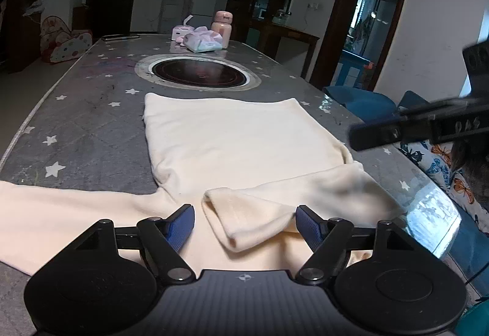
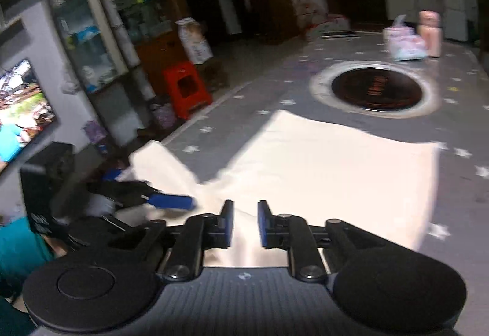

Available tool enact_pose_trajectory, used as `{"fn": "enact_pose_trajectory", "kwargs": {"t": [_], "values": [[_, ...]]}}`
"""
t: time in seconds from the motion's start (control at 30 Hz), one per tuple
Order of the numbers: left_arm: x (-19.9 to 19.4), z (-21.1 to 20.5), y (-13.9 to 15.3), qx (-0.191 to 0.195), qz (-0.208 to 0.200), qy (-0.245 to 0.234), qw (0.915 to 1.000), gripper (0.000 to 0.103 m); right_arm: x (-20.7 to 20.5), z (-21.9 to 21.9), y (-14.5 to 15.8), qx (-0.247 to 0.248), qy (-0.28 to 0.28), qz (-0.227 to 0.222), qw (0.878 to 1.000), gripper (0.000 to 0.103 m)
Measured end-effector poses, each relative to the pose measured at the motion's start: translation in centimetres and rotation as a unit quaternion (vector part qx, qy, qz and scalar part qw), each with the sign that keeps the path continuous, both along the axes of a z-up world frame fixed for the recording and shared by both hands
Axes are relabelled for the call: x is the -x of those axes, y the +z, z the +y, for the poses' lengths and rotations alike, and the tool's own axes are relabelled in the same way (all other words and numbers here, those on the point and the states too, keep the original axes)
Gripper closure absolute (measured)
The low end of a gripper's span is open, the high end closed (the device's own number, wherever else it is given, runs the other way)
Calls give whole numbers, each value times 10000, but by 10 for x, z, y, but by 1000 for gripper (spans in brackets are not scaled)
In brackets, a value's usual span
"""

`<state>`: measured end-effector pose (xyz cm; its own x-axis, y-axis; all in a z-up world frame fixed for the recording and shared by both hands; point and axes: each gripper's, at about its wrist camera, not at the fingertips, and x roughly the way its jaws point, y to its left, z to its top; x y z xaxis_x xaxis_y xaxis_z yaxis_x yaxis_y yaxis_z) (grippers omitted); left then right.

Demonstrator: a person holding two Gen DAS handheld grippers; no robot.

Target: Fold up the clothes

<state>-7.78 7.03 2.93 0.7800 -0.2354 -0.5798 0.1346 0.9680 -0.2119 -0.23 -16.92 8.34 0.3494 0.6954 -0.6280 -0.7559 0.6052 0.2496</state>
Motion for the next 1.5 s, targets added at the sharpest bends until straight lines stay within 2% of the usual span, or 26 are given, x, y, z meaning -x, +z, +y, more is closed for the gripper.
{"fn": "enact_pose_trajectory", "kwargs": {"t": [0.03,0.13,0.23,0.37,0.5,0.57,0.77,0.97,1.1,1.23,1.3,1.37,1.4,1.5], "values": [[1,-1,1,-31,-32,-26,10000,33,1,-9,-2,107,-127,-27,9999,83],[6,-3,4,-235,-153,-126,9995,34,4,-36,-13,399,-495,29,9980,82],[11,1,8,-381,-175,-44,9991,38,8,-58,-26,698,-773,104,9945,82],[13,10,19,-169,-256,97,9995,42,12,-77,-35,893,-1024,75,9907,82],[2,0,21,123,-221,-163,9995,50,7,-80,-36,794,-1171,-50,9899,82],[-3,-10,16,89,-166,-292,9994,55,2,-72,-34,710,-1138,-148,9909,82],[-4,-24,4,-227,-11,-466,9987,60,-10,-44,-46,723,-903,-261,9929,82],[11,7,-8,-487,388,-2,9981,62,-12,-44,-56,855,-853,-172,9925,82],[14,13,1,-464,275,214,9983,63,-9,-43,-52,909,-825,-281,9920,82],[5,-3,7,-457,105,5,9989,63,-3,-35,-49,919,-681,-394,9927,81],[1,-5,2,-494,222,26,9985,67,-1,-31,-49,927,-604,-407,9930,81],[-3,-7,-2,-535,337,51,9980,81,1,-28,-50,937,-522,-413,9934,79],[-3,-4,-4,-585,376,106,9975,85,2,-27,-50,949,-491,-413,9934,77],[1,5,-4,-598,386,255,9971,85,0,-27,-54,1036,-517,-381,9926,76]]}}
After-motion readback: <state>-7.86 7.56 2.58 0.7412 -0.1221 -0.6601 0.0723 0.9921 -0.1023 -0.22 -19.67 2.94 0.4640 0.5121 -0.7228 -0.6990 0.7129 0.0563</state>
